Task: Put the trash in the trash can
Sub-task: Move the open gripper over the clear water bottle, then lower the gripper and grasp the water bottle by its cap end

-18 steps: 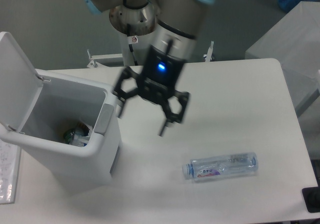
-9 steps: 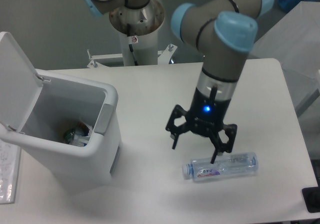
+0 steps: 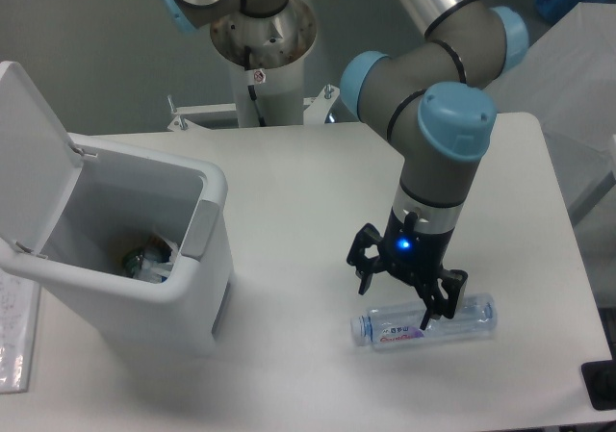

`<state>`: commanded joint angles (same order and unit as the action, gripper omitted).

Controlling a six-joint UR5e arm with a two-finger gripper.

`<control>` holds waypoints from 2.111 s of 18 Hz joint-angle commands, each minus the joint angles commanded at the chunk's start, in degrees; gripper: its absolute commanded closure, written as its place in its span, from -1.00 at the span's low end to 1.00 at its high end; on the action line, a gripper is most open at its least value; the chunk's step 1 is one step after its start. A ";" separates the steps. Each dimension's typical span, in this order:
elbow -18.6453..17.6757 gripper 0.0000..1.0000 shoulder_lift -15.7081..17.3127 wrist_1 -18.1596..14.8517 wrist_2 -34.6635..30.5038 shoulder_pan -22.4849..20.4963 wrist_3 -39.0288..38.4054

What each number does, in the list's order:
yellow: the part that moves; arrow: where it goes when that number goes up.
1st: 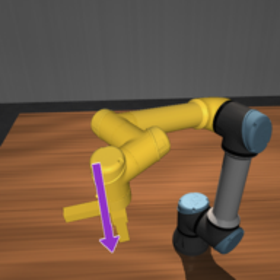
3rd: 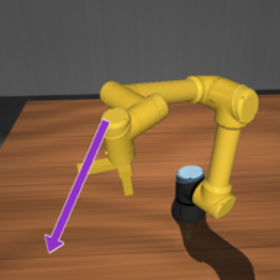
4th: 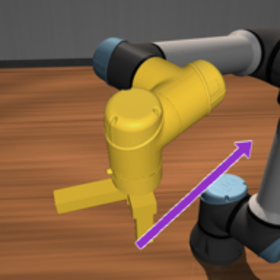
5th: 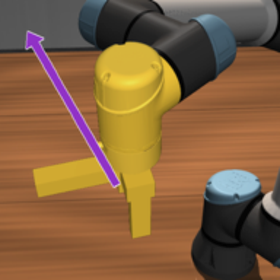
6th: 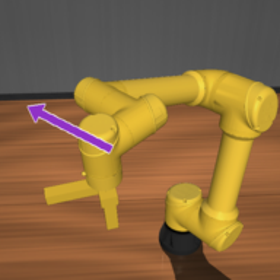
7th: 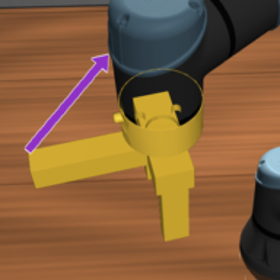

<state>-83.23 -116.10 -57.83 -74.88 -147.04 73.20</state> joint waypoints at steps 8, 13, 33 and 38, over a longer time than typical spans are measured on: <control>-0.88 -1.00 -2.37 -0.61 -8.59 0.61 7.57; -0.62 -1.00 -5.09 -0.80 -17.04 3.07 7.57; 0.79 -1.00 -13.09 2.64 -29.79 9.23 6.52; 0.97 -0.71 -14.33 6.41 -29.97 10.02 5.28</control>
<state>-82.27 -130.43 -51.42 -104.85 -137.02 78.49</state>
